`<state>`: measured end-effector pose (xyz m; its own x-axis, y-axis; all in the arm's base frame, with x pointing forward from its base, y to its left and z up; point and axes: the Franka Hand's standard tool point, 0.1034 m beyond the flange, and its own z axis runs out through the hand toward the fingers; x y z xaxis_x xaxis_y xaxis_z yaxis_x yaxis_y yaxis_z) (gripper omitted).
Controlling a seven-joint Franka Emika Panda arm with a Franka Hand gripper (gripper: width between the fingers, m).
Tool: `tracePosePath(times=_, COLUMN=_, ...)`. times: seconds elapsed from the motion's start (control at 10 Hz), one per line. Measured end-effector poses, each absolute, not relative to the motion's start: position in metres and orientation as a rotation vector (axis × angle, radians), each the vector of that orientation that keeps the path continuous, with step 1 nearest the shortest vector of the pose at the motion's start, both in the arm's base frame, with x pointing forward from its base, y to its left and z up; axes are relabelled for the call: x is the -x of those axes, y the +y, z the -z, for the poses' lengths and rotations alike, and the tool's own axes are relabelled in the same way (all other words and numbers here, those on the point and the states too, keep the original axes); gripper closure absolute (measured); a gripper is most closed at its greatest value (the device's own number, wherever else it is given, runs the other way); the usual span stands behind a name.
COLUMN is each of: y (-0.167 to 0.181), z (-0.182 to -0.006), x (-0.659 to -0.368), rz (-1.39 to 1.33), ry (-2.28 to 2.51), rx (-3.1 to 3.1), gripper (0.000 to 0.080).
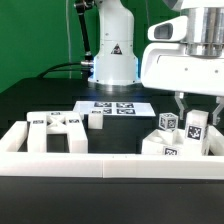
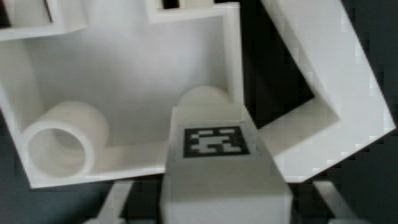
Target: Assemble chair
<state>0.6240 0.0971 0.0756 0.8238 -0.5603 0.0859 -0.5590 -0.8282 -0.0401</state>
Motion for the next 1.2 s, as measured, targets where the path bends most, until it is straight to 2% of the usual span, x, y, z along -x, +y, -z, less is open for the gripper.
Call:
tracePosePath(times=0.4, y=0.086, z=-0.077, x=-0.626, rz=0.158, ry=1.135, rx=2.918, gripper=0.0508)
tracePosePath(times=0.5, y=0.087, z=-0.078, x=-0.626, rz=0.157, ry=1.11, rx=2.927, gripper=0.0277)
tracePosePath(times=0.6, y=0.09, z=-0.085, x=-0.626, rz=0.16, ry=1.042, rx=2.948, gripper=0.0277)
tracePosePath(times=0.7, y=0.09, z=-0.094, x=-0.625, rz=0.164, ry=0.952, rx=2.974, gripper=0.019)
tracePosePath(times=0.8, y=0.088, z=-0.103, x=-0.624, rz=0.162, ry=0.869, rx=2.998, gripper=0.019)
tracePosePath(times=0.9, y=0.089, z=-0.107, x=-0.624, rz=0.167, ry=0.838, rx=3.003, gripper=0.0157)
tracePosePath(times=1.2, y=0.089, z=-0.104, x=-0.623, rz=0.163, ry=0.84, rx=3.005, gripper=0.015)
